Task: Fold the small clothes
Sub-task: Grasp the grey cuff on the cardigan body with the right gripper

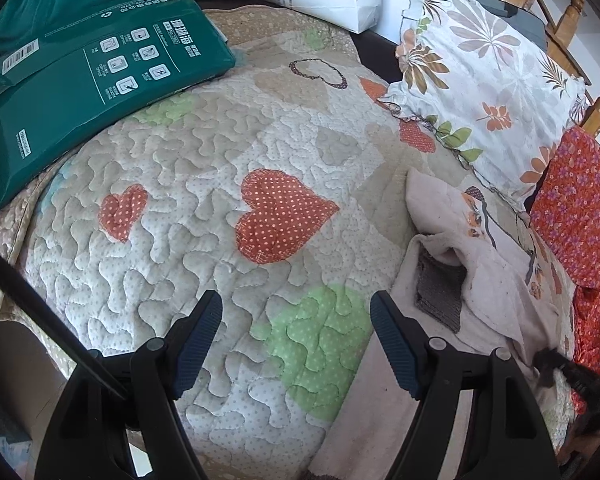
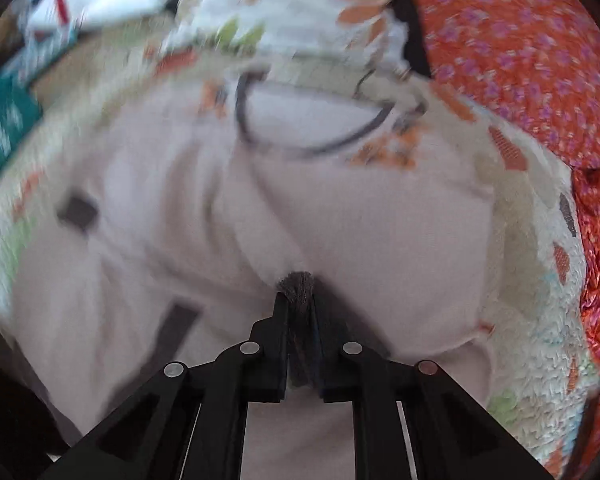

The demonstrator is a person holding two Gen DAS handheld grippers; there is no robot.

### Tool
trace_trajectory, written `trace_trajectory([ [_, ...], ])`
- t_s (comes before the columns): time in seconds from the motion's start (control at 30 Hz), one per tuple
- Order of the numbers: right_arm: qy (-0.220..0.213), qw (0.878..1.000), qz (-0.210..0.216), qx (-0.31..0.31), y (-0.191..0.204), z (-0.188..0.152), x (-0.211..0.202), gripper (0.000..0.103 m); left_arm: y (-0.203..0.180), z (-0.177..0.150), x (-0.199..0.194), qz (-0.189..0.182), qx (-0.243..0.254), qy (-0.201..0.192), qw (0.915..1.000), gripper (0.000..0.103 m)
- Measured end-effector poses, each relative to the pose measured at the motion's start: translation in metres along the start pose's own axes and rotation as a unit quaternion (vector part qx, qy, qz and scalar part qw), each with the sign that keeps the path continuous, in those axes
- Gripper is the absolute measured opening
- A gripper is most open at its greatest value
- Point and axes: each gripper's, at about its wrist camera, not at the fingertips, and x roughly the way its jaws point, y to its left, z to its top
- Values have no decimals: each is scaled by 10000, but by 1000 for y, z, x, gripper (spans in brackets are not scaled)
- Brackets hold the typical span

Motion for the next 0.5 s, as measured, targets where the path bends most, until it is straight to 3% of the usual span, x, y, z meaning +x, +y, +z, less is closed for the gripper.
trace_trajectory([
  [0.13,-239,9977,-3,636,-38,32,-2,11,-7,0,5,14,86,47,10000,75],
  [0.17,-227,9957,-133,892,-52,41,6,13,-9,0,6,25,122,52,9999,75],
  [0.27,133,9856,-841,1461,-88,52,37,31,-13,-1,8,27,191,69,9998,75],
  [0.3,126,9822,-1012,1579,-96,49,39,32,-13,-1,8,32,201,67,9998,75],
  [0.33,55,9808,-971,1693,-101,45,36,35,-13,-1,8,37,190,67,9998,75],
  [0.4,-99,9785,-737,1922,-108,31,25,51,-13,-1,9,27,159,87,9998,75],
  [0.5,-288,9773,-656,1994,-111,12,7,52,-14,-1,11,-38,107,156,9998,75],
])
